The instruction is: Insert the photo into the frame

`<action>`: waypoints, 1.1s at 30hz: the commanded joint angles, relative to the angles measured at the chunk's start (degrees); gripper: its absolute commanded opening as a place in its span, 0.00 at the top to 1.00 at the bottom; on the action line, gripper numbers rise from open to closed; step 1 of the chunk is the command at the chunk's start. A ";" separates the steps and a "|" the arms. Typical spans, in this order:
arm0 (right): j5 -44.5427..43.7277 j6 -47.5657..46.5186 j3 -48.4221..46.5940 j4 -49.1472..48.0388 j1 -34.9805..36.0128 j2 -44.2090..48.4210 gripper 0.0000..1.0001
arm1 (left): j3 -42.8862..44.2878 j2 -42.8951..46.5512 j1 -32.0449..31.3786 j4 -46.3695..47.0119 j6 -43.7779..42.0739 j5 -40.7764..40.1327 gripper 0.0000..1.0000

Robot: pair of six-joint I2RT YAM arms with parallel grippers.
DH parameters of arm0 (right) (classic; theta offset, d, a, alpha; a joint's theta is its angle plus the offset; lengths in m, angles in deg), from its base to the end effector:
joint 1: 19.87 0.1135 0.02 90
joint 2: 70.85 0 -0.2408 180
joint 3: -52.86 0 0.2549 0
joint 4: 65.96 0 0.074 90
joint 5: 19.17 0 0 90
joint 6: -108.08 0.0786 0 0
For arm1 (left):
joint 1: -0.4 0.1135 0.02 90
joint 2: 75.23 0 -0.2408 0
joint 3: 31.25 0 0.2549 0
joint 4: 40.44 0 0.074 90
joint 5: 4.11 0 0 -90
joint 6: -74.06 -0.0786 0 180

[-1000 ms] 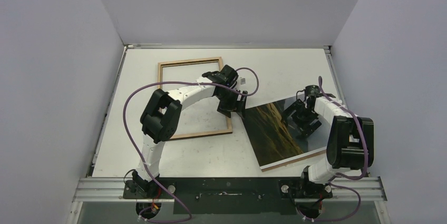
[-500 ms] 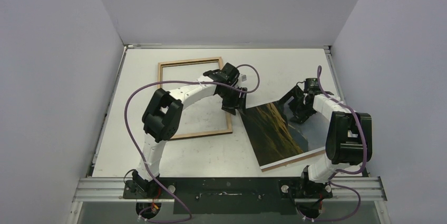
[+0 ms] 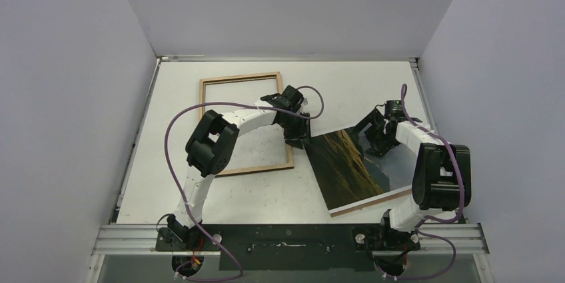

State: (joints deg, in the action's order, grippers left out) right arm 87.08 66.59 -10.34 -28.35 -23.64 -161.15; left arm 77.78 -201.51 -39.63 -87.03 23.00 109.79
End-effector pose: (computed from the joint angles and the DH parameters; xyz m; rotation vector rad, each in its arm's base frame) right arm 0.3128 0.0014 0.1030 1.1442 2.5334 0.6040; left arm 0.3396 -0.3268 0.1011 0.1711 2.9136 -0.9069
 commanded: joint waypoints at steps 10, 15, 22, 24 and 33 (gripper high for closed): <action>-5.70 -0.95 3.68 -0.06 -0.01 0.10 0.15 | -2.66 0.65 0.34 4.91 6.05 -3.40 0.61; -5.97 -1.00 4.59 -0.38 -0.01 0.08 0.16 | -2.91 0.66 0.63 4.58 5.97 -3.59 0.63; -6.05 -0.77 5.44 -0.86 -0.01 -0.80 0.17 | -3.31 2.26 0.92 5.20 2.22 -3.14 0.64; -6.21 -0.62 5.61 -1.02 -0.01 -1.01 0.17 | -3.23 2.56 1.01 4.70 1.03 -3.06 0.65; -6.48 -0.39 6.22 -0.66 -0.01 -1.63 0.23 | -3.57 4.87 1.10 4.02 -0.27 -3.25 0.73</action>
State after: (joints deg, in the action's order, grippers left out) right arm 86.07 66.99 -7.74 -31.04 -23.60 -159.47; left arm 74.74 -200.59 -38.86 -84.58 23.83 106.68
